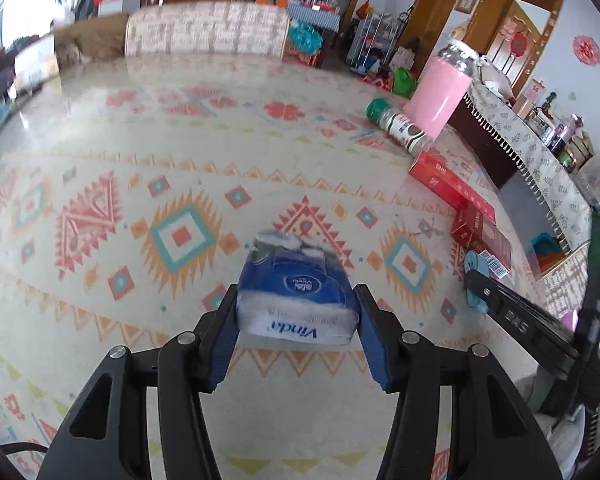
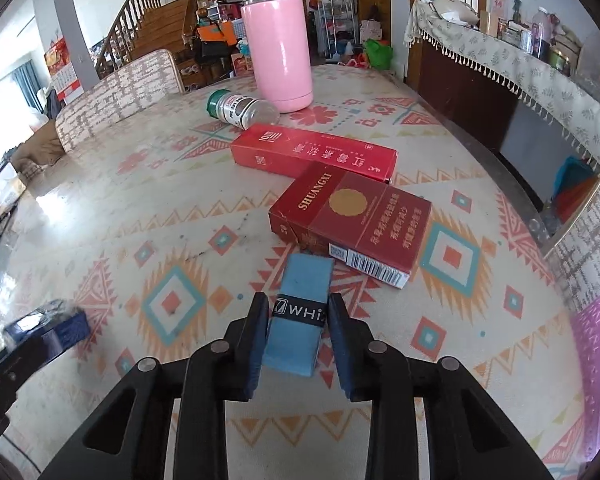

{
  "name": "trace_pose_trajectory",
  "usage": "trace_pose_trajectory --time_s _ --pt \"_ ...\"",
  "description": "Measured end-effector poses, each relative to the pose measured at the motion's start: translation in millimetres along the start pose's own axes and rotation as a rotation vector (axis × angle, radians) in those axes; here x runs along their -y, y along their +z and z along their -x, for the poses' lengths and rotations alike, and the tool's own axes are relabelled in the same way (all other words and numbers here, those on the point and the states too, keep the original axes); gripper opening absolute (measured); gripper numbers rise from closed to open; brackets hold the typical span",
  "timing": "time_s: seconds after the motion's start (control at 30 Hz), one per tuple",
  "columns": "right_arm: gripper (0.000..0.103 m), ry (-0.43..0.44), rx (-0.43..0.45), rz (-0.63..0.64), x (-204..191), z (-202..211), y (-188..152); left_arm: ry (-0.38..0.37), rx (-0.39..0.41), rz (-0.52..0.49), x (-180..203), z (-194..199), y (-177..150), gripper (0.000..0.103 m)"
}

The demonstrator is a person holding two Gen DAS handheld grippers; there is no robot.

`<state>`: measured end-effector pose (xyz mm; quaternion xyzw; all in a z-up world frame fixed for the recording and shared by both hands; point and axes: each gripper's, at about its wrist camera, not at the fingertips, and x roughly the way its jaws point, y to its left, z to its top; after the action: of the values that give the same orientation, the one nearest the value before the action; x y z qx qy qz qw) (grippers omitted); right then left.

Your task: Collect trash

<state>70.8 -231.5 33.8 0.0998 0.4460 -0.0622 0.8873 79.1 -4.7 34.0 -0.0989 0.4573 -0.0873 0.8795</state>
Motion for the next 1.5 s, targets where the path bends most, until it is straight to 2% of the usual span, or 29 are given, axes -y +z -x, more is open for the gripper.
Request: trace_pose_trajectory --time_s 0.17,0.37,0.53,0.67,0.7,0.73,1.0,1.1,1.27,1.3,1.33,1.37,1.5 --pt "0.028 0.098 0.003 -0.046 7 17 -22 -0.022 -0.023 0.033 -9 -4 3 0.057" --pt "0.028 0.171 0.016 -0.055 12 28 -40 -0.014 -0.048 0.05 -17 -9 5 0.06" --pt "0.028 0.177 0.027 -0.018 5 33 -42 -0.006 -0.088 -0.008 -5 -13 1 0.06" --pt "0.028 0.176 0.034 0.02 -2 35 -44 0.042 -0.084 -0.078 9 -16 -5 0.06" --pt "0.028 0.175 0.039 0.031 -4 36 -45 0.05 -0.084 -0.087 11 -17 -6 0.055" --pt "0.028 0.175 0.043 0.037 -5 37 -45 0.058 -0.077 -0.092 13 -17 -7 0.052" --pt "0.028 0.144 0.102 0.063 -12 50 -48 0.056 0.052 -0.046 9 10 -3 0.051" --pt "0.028 0.137 0.114 0.069 -12 52 -48 0.072 0.115 -0.06 13 22 -3 0.05" --pt "0.028 0.127 0.128 0.085 -17 55 -50 0.076 0.177 -0.086 22 36 -4 0.048" --pt "0.028 0.124 0.135 0.089 -18 56 -50 0.074 0.191 -0.092 24 38 -4 0.038" --pt "0.028 0.121 0.142 0.092 -18 57 -50 0.076 0.2 -0.1 27 41 -4 0.018" --pt "0.028 0.118 0.15 0.095 -19 59 -51 0.073 0.199 -0.105 27 42 -5 0.016" --pt "0.028 0.1 0.175 0.11 -22 63 -52 0.031 0.171 -0.092 24 40 -4 0.016"
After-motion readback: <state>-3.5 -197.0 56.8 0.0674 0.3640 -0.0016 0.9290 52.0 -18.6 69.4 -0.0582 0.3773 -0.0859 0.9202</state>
